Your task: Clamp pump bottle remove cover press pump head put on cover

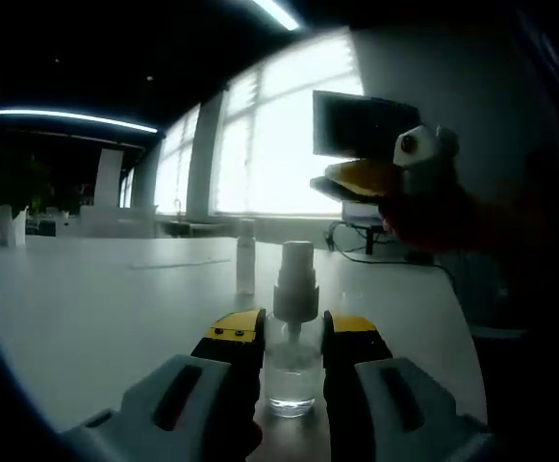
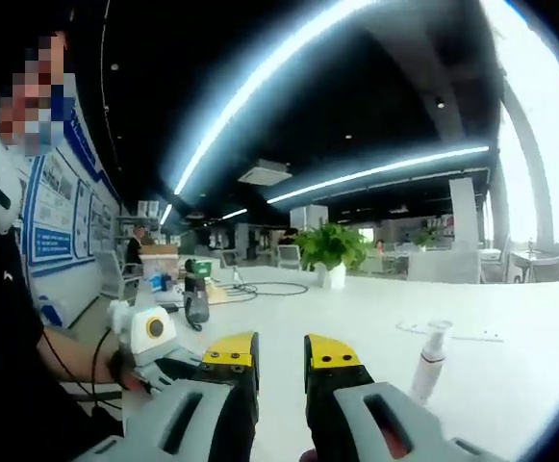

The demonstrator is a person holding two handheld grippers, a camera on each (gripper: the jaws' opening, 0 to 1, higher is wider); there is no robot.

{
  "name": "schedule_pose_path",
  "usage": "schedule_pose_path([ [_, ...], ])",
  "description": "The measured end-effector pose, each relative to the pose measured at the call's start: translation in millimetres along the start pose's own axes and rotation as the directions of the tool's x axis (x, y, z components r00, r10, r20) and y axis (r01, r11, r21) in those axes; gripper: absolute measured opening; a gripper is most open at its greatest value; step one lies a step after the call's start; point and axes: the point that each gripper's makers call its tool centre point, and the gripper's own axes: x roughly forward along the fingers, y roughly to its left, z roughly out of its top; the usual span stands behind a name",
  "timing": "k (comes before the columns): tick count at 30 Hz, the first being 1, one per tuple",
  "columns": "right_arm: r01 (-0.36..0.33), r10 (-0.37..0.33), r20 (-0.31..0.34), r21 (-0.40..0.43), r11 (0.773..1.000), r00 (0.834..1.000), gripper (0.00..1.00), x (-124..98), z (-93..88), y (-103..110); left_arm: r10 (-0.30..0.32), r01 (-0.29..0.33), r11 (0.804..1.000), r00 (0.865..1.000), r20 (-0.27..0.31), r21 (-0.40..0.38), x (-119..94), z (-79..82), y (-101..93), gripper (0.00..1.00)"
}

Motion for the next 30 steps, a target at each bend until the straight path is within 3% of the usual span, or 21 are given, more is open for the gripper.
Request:
schedule_pose_path([
  [7, 0.129, -0.138, 0.085, 0.102, 0.986, 0.987, 0.16, -21, 2.8, -18, 0.003, -0.003, 1.0, 1.0, 0.0, 0.0, 0, 0.0, 0.4, 0.15],
  [9, 0.154, -0.162, 0.09, 0.092, 0.984, 0.983, 0.17, -27, 1.9, -18, 0.003, -0.003, 1.0, 1.0, 0.0, -0.001, 0, 0.1, 0.2, 0.15],
  [12, 0.181, -0.184, 0.081, 0.042, 0.983, 0.98, 0.17, -31, 0.1, -17, 0.003, -0.003, 1.0, 1.0, 0.0, 0.0, 0, -0.2, 0.8, 0.15],
  [15, 0.185, -0.19, 0.072, 0.065, 0.981, 0.979, 0.18, -33, -3.4, -22, 0.004, -0.004, 1.0, 1.0, 0.0, 0.003, 0, -0.3, 1.2, 0.15],
  [22, 0.298, -0.301, 0.056, 0.064, 0.952, 0.952, 0.19, -55, -18.0, -31, 0.009, -0.009, 1.0, 1.0, 0.0, 0.004, 0, -0.2, 1.2, 0.15],
  [30, 0.347, -0.351, 0.047, 0.081, 0.934, 0.935, 0.16, -69, -34.8, -31, 0.01, -0.01, 1.0, 1.0, 0.0, 0.004, 0, 0.1, 0.6, 0.15],
])
